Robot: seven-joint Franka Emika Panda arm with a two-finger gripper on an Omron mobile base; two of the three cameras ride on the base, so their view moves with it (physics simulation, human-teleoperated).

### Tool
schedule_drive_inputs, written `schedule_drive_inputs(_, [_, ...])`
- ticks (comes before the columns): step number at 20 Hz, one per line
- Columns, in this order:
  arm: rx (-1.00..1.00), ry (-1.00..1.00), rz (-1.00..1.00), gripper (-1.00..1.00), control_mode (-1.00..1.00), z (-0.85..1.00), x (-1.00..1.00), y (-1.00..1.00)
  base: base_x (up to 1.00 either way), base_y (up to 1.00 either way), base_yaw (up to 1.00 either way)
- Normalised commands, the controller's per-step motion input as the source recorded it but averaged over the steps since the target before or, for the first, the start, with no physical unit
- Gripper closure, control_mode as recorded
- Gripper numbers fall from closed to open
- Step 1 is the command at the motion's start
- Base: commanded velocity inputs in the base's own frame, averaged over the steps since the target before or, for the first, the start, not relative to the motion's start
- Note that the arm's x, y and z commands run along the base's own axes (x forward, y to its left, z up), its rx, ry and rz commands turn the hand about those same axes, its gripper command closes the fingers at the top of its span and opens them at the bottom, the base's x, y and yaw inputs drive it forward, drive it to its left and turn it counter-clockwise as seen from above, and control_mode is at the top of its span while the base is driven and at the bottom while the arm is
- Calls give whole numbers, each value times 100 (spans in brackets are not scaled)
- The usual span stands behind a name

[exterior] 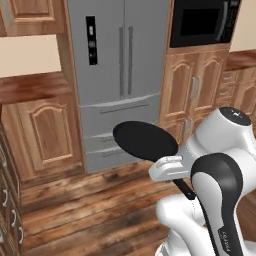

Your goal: Move the pot and pan from the stove into the sink.

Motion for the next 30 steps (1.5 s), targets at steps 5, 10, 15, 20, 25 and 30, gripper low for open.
schedule_drive_inputs(5, [0,0,0,100,100,0,0,0,6,-5,-48])
schedule_drive_inputs(10, [0,0,0,100,100,0,0,0,6,-6,-48])
schedule_drive_inputs(15, [0,0,0,100,100,0,0,0,5,-7,-48])
schedule_drive_inputs(20, [0,0,0,100,100,0,0,0,2,-9,-49])
schedule_drive_inputs(25, [0,0,0,100,100,0,0,0,3,-7,-49])
schedule_drive_inputs(30, [0,0,0,100,100,0,0,0,3,-7,-50])
